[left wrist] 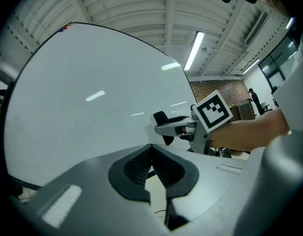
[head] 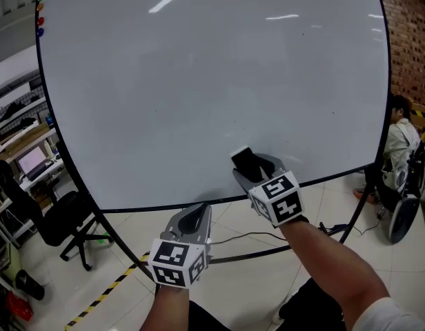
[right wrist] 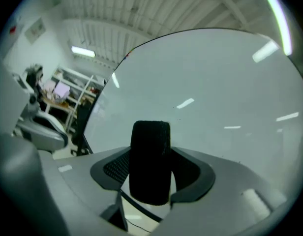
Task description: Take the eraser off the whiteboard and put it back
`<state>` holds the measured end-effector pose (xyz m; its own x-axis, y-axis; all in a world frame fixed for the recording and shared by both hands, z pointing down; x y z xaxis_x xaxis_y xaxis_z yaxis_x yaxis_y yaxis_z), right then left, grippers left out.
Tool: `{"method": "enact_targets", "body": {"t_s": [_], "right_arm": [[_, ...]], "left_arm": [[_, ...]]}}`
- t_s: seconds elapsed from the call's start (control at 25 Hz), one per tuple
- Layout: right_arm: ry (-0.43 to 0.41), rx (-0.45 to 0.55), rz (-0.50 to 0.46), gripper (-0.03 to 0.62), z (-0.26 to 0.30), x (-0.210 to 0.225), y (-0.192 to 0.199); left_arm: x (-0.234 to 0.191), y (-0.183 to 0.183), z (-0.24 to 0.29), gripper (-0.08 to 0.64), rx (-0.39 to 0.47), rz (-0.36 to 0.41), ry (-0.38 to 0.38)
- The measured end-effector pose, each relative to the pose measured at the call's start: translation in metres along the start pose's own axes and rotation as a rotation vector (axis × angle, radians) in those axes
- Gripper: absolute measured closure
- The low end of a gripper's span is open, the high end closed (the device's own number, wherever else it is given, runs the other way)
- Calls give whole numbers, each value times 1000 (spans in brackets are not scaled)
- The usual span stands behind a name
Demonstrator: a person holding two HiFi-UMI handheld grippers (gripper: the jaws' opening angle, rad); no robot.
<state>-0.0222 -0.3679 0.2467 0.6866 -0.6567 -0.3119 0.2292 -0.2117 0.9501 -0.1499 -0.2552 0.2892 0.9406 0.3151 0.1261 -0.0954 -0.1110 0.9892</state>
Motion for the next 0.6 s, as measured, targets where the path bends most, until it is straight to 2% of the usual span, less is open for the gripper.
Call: {"method": "enact_targets", "body": {"t_s": [0.08, 0.24, 0.4, 0.6], "right_arm": [[-71, 39, 116, 355, -6, -2, 0], [-171, 40, 223, 354, -16, -4, 2], [-238, 54, 275, 354, -35, -9, 1], [-298, 92, 294, 354, -68, -20, 3]], "left_arm": [[-3, 0, -1, 543, 0, -5, -5], [-2, -1, 2, 543, -5, -4, 4], [-1, -2, -3, 543, -24, -1, 18], [5, -4, -12, 543, -23, -15, 40]]}}
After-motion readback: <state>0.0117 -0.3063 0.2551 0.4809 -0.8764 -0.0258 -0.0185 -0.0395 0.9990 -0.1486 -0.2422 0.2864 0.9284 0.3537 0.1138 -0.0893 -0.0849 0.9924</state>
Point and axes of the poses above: the fingertips, and each gripper's own axes: z forward along the fingers, x to its right, y out of its underside, the point moved 5 cm from there along -z, backward along the fingers, and after that the axes turned 6 degrees about -y, right-handed, at the moved point
